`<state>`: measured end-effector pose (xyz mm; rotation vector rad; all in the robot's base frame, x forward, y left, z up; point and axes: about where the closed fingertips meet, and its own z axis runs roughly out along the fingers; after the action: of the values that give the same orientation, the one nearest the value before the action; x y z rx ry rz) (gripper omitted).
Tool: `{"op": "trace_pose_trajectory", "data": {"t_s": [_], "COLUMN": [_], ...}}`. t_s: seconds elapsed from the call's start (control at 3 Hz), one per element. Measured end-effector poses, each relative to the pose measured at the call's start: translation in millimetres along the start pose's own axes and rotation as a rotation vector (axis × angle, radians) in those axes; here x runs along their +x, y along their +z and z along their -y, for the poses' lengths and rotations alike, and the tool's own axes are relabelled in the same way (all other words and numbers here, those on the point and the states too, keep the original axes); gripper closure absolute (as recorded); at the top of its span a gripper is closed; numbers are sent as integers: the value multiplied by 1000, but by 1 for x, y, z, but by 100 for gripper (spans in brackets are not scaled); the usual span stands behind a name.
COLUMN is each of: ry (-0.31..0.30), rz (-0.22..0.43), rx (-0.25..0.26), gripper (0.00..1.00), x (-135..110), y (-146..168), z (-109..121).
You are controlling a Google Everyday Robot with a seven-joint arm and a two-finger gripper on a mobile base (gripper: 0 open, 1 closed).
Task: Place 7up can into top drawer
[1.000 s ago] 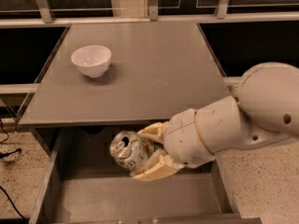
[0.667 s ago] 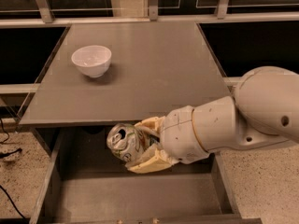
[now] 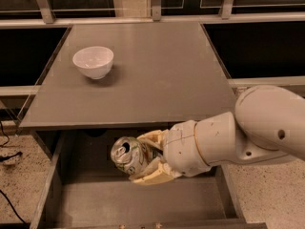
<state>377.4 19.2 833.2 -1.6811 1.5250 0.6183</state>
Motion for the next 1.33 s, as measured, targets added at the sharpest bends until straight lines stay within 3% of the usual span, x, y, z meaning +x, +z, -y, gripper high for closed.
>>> {"op": "trace_pose_trajectory", "data": {"t_s": [0.67,1.0,1.33], "ry": [-30,-90,-111], "rz": [81,164,239], "rx": [10,30,8], "gripper": [100,100,100], "x": [24,31,51], "y": [33,55,88], "z": [-2,7,4]}}
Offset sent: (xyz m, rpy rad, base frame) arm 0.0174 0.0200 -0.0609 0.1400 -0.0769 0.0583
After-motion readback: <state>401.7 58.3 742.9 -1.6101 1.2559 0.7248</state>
